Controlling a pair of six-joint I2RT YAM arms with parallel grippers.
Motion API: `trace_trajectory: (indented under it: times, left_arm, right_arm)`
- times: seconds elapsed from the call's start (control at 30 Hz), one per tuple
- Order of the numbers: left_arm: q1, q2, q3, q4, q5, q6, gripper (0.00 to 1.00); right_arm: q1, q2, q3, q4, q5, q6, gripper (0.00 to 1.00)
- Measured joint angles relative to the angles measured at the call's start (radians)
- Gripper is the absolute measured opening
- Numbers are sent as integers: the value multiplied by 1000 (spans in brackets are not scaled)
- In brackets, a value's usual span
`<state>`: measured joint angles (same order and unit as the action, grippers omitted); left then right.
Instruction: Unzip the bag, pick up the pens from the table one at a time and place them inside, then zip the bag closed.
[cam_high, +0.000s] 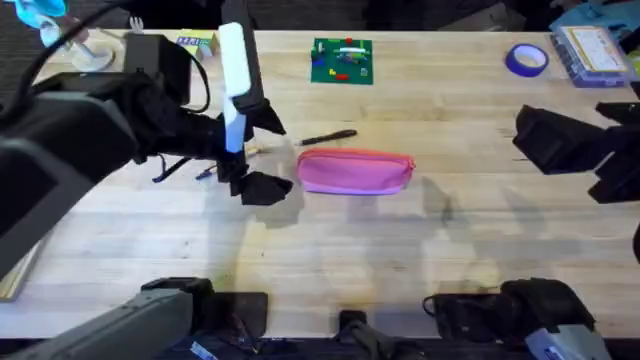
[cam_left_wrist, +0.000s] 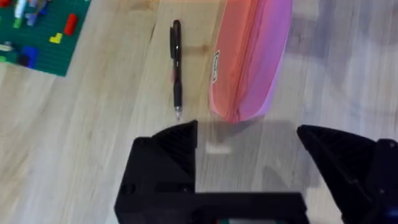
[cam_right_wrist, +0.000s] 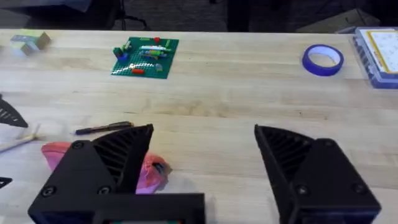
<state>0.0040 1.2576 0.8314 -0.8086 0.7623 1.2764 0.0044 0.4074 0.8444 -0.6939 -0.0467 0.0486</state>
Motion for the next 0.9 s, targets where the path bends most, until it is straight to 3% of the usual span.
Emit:
trace_trajectory:
  times: [0.5, 0.9]
  left_arm:
    - [0, 186, 0, 100, 182, 0, 993]
    - [-12, 291, 1, 126, 218, 0, 993]
  right_arm:
    - [0, 0, 0, 0, 0, 0, 998]
    - [0, 0, 0, 0, 0, 0, 998]
